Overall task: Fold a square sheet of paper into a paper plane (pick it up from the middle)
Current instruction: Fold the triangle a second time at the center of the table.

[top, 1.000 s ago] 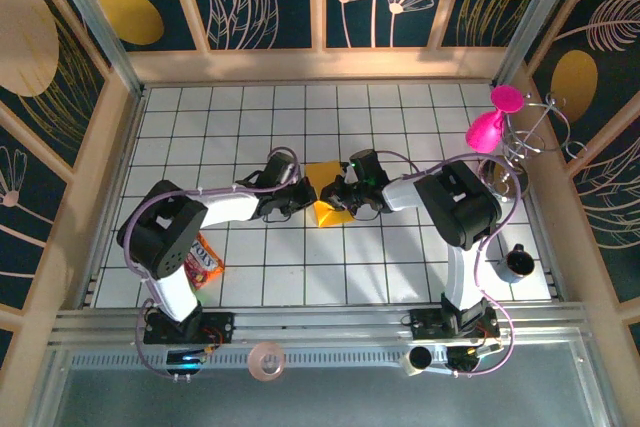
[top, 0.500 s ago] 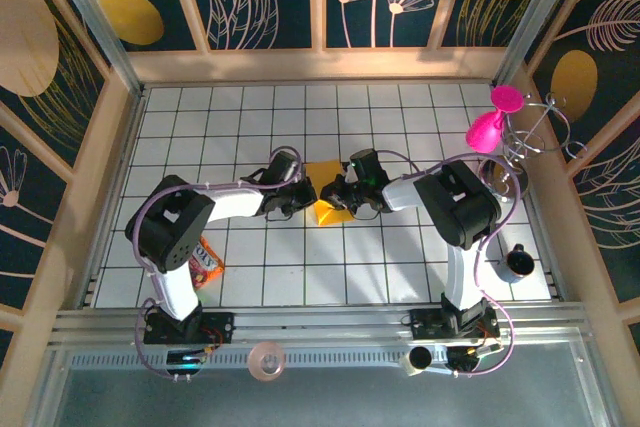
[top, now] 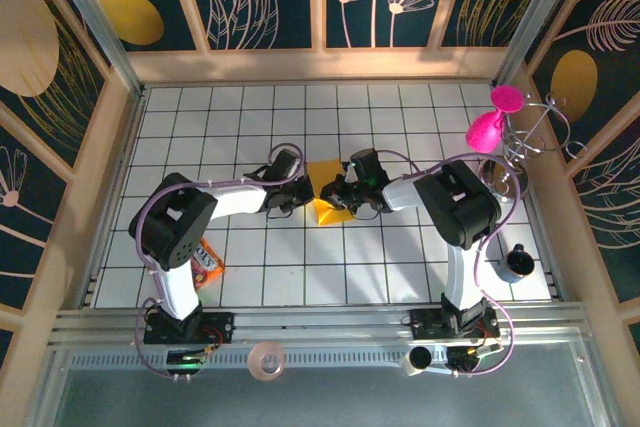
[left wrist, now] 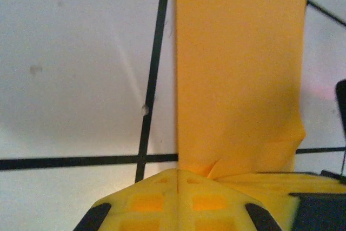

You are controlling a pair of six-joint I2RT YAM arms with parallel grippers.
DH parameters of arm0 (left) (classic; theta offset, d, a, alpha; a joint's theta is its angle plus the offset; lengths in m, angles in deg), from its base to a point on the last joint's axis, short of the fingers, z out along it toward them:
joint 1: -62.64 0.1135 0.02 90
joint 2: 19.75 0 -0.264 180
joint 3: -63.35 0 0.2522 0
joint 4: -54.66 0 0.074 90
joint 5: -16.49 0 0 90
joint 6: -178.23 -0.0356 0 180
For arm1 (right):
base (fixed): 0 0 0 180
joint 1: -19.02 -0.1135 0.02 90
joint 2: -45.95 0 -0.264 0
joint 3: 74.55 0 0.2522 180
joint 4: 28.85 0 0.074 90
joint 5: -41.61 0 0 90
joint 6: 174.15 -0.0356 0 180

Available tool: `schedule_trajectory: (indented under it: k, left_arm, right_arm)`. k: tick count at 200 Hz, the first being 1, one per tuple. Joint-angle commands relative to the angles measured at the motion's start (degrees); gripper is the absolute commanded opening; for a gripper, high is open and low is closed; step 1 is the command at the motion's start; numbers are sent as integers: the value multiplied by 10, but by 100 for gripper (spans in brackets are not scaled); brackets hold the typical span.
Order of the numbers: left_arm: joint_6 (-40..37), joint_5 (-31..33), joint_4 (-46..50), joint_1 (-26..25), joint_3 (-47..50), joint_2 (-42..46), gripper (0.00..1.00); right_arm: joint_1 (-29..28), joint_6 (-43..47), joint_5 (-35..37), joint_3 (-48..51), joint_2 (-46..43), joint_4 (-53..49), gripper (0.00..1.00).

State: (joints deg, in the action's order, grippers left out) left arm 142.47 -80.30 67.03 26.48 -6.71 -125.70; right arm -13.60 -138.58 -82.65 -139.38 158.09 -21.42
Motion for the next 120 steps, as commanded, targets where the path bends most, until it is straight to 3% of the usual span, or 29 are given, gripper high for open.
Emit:
schedule_trajectory:
  k: [1,60,120]
  left_arm:
    - [-14,7,-8,0,-15,34,0]
    - [19,-69,-62,0,-22,-8,0]
    - [31,-61,-33,0,-22,-29,0]
  right_arm:
    - [-3,-9,13,14,23,-37,0]
    - [-3,-9,13,16,24,-37,0]
    - [-3,-10,12,15,25,-37,0]
